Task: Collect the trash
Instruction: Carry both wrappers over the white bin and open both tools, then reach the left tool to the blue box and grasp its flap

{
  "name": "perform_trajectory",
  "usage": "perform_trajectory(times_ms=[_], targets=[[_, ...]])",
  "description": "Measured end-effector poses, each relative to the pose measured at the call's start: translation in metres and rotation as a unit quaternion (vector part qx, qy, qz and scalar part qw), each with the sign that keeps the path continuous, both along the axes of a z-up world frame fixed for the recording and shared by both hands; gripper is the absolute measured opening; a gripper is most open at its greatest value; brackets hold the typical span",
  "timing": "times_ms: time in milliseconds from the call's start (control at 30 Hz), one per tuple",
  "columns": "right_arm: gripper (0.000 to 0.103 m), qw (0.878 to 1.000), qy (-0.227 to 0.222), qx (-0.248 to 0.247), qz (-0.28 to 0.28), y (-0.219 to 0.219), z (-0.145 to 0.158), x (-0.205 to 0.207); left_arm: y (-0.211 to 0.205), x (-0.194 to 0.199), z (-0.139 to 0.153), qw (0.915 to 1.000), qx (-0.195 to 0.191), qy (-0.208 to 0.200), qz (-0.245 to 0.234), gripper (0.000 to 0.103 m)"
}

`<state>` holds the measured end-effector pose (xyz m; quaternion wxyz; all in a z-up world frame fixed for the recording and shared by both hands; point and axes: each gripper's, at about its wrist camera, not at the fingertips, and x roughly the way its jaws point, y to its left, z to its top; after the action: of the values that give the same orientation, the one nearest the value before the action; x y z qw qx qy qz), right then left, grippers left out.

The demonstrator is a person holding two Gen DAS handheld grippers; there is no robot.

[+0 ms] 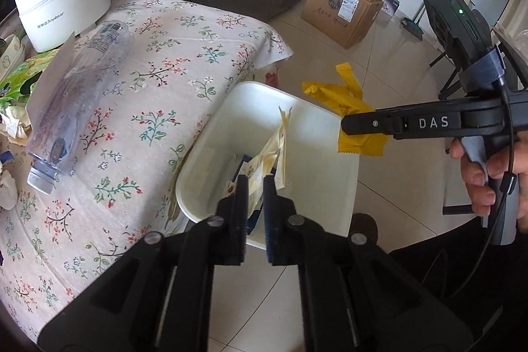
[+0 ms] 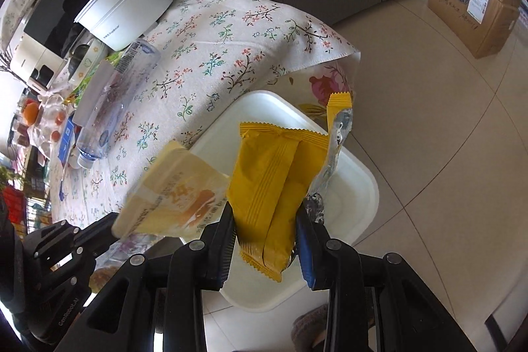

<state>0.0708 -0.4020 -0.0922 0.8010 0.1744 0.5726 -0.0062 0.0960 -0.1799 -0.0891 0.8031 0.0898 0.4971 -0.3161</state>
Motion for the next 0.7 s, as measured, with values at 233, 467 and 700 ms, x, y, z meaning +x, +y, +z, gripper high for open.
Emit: perform_trajectory(times_ms=[233,467,700], targets=[[0.034,1.000,0.004,-0.003,0.006,0.003,-0.002,0.001,0.021,0.008,0.006,0.9981,0.030,-0.022,0.049,0.073],[0.068,1.000,0.018,-0.009,-0.009,0.003,-0.005,0.007,0.046,0.017,0.013,0.9927,0.059,-0.039,0.098,0.084],[0.072,1.000,0.015,-0.011,-0.008,0.006,-0.002,0.009,0.069,0.022,0.021,0.9897,0.055,-0.044,0.124,0.090]])
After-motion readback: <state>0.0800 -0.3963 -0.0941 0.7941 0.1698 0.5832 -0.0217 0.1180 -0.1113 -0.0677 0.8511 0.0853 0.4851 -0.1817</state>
